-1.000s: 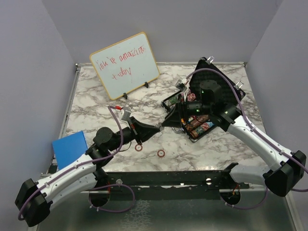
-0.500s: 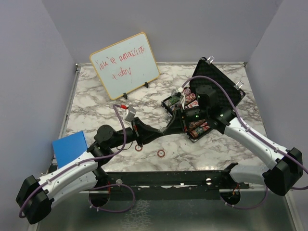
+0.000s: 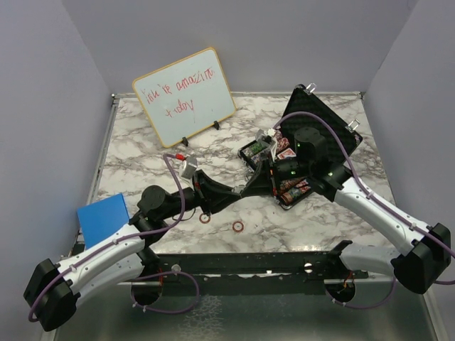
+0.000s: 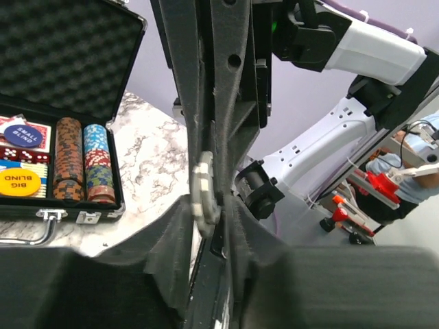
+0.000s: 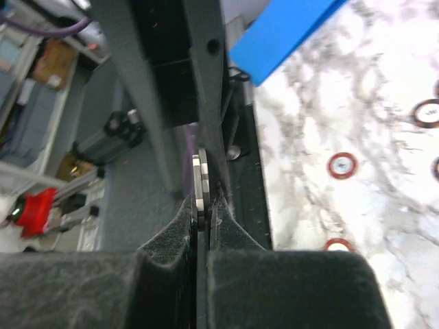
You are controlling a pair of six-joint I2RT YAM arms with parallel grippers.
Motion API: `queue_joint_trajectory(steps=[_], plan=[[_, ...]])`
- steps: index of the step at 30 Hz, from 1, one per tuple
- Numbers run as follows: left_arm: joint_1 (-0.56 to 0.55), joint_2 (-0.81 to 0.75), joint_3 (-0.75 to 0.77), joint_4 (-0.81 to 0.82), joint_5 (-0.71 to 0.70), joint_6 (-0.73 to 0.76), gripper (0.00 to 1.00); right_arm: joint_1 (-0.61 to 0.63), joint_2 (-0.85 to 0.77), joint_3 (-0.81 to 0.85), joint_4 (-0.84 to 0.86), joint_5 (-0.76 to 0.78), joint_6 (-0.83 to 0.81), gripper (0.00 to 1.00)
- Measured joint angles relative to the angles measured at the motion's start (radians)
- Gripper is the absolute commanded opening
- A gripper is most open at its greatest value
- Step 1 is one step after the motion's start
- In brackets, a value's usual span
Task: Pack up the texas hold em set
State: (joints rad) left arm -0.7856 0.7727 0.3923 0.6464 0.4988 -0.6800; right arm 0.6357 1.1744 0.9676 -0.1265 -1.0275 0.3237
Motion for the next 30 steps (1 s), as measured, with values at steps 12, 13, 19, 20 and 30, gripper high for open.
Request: queue_joint_trajectory(steps=[12, 13, 19, 20, 30], plan=[[0.000, -0.126, -0.061, -0.130, -0.293, 0.060, 0.90, 0.004, 0.006, 0.094, -0.263, 0.335, -0.158, 0.00], [0.000, -0.146, -0.061, -0.163, -0.339, 0.067, 0.91, 0.004, 0.014, 0.102, -0.290, 0.379, -0.175, 0.00], [0.000, -0.229, -0.062, -0.367, -0.589, 0.108, 0.91, 0.004, 0.135, 0.115, -0.460, 0.679, -0.240, 0.00], [0.000, -0.235, -0.062, -0.389, -0.618, 0.112, 0.91, 0.004, 0.160, 0.113, -0.483, 0.729, -0.245, 0.00], [0.000, -0.242, -0.062, -0.500, -0.761, 0.117, 0.91, 0.004, 0.370, 0.151, -0.484, 0.931, -0.254, 0.00]])
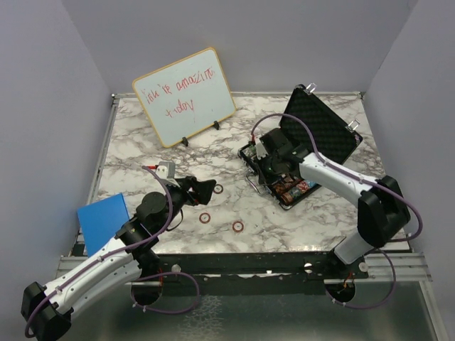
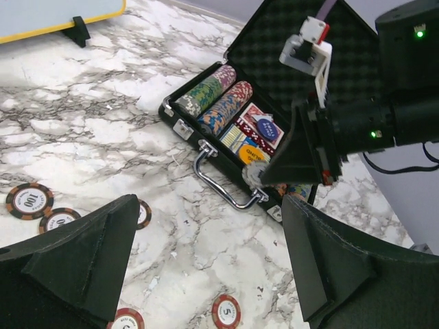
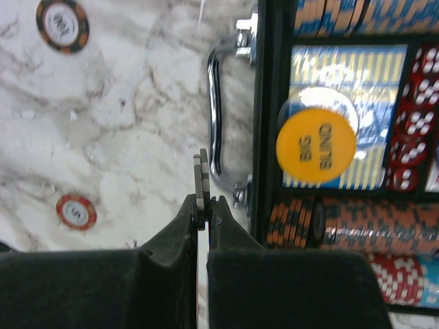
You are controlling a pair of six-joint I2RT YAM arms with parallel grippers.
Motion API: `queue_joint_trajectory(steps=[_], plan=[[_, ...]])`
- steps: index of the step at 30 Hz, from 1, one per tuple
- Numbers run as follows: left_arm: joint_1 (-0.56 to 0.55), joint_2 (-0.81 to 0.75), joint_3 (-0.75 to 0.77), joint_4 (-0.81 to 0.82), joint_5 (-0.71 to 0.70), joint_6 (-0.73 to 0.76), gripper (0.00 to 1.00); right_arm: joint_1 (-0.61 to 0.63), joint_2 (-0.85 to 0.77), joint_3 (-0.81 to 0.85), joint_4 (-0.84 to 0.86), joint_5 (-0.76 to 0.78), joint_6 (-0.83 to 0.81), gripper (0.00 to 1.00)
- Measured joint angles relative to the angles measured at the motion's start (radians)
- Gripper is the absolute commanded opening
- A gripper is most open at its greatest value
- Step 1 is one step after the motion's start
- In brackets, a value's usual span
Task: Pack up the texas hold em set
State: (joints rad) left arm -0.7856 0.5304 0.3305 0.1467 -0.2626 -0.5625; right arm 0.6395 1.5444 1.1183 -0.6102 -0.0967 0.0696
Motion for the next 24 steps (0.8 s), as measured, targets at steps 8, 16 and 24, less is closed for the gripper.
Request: queue_joint_trajectory(steps=[8, 16, 24], plan=[[0.000, 0.002, 0.000, -0.023, -0.019, 0.000, 0.91, 0.000, 0.172, 0.122, 0.206, 0.114, 0.013, 0.00], [0.000, 0.006, 0.000, -0.022, -0.028, 0.000, 0.91, 0.000, 0.278, 0.239, 0.309, 0.187, 0.001, 0.00], [0.000, 0.010, 0.000, -0.022, -0.034, -0.001, 0.91, -0.010, 0.365, 0.252, 0.330, 0.192, -0.011, 0.00]])
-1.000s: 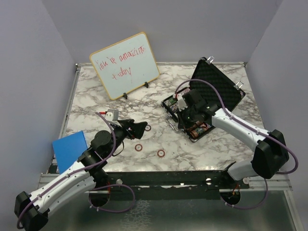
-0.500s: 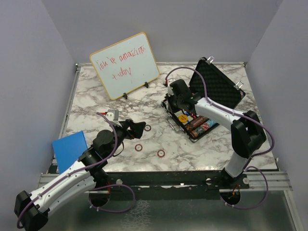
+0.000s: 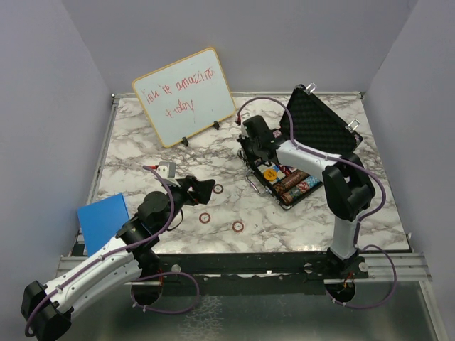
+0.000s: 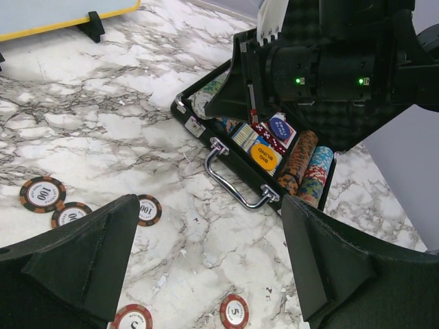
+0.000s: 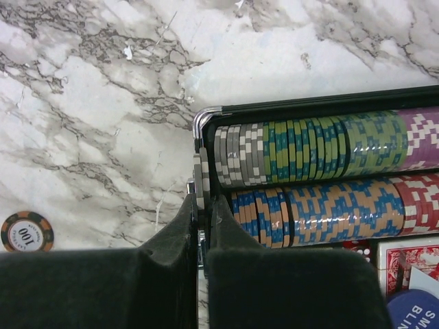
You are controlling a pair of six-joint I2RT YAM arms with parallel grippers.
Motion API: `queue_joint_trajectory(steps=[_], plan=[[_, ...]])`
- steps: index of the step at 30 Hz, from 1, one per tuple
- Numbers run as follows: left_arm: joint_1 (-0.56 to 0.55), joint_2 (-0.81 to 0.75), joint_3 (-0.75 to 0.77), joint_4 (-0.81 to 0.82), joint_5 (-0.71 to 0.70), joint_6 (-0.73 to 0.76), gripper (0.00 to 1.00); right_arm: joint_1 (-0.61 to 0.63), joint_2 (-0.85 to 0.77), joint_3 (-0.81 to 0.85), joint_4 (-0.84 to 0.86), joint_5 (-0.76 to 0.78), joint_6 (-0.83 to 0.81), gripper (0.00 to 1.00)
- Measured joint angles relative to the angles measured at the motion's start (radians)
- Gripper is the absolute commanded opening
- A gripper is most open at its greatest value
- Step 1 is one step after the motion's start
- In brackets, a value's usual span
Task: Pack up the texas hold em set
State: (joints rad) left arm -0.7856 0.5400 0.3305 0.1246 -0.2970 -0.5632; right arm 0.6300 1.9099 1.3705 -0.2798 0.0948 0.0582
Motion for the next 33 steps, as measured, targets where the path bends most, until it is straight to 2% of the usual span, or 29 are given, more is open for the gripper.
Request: queue_joint_trajectory(steps=[10, 19, 23, 25, 33], plan=[[0.000, -0.005, 0.000, 0.000, 0.000, -0.001, 0.91, -0.016, 0.002, 0.000, 0.049, 0.064, 0.011, 0.00], [0.000, -0.005, 0.000, 0.000, 0.000, -0.002, 0.91, -0.023, 0.051, 0.015, 0.053, 0.037, -0.034, 0.02], [0.000, -0.007, 0.000, 0.000, 0.000, -0.003, 0.91, -0.024, 0.052, 0.020, 0.049, 0.023, -0.073, 0.26], [0.000, -0.011, 0.000, 0.000, 0.000, -0.004, 0.91, -0.024, 0.051, 0.020, 0.048, 0.016, -0.082, 0.34], [0.000, -0.017, 0.000, 0.000, 0.000, -0.005, 0.91, -0.035, 0.033, 0.021, 0.029, 0.002, -0.082, 0.41]])
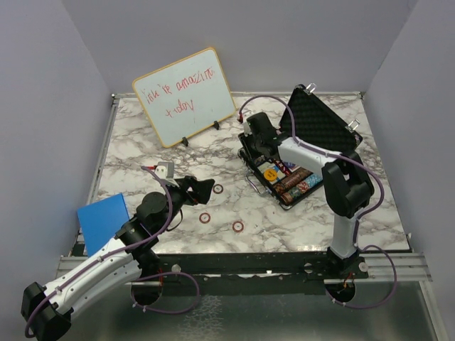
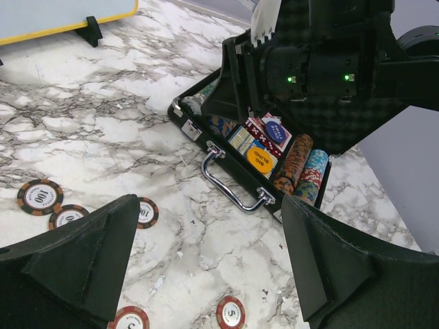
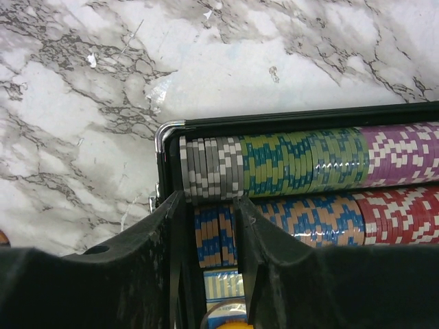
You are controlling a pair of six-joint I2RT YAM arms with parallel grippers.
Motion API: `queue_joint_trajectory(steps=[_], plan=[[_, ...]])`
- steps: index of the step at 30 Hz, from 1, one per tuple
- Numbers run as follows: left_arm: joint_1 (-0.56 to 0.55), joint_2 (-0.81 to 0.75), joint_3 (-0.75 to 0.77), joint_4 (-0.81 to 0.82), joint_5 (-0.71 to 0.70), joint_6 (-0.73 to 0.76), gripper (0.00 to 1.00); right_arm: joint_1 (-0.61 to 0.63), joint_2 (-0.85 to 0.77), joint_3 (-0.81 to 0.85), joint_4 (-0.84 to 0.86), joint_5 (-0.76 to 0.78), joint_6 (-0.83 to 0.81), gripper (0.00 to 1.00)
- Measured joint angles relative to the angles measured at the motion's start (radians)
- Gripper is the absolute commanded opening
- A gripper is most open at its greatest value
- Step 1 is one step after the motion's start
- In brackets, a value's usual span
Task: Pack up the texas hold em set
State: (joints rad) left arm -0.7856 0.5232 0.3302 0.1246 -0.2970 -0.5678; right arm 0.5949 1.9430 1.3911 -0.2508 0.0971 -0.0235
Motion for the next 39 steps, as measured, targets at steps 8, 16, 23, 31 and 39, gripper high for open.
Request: queue_joint_trajectory(steps=[8, 16, 23, 31, 39], plan=[[0.000, -0.005, 0.000, 0.000, 0.000, -0.001, 0.91, -0.001, -0.068, 0.011, -0.036, -0.049, 0.011, 0.45], [0.000, 0.002, 0.000, 0.000, 0.000, -0.004, 0.91, -0.001, -0.046, 0.069, -0.039, -0.065, 0.033, 0.16], [0.000, 0.010, 0.000, 0.000, 0.000, -0.007, 0.92, -0.001, 0.044, 0.099, -0.043, -0.066, 0.062, 0.01], [0.000, 0.024, 0.000, 0.000, 0.000, -0.007, 0.92, -0.001, 0.073, 0.128, -0.085, -0.065, 0.081, 0.01], [0.000, 0.025, 0.000, -0.002, -0.013, -0.010, 0.92, 0.000, 0.025, 0.145, -0.153, -0.058, 0.129, 0.37]])
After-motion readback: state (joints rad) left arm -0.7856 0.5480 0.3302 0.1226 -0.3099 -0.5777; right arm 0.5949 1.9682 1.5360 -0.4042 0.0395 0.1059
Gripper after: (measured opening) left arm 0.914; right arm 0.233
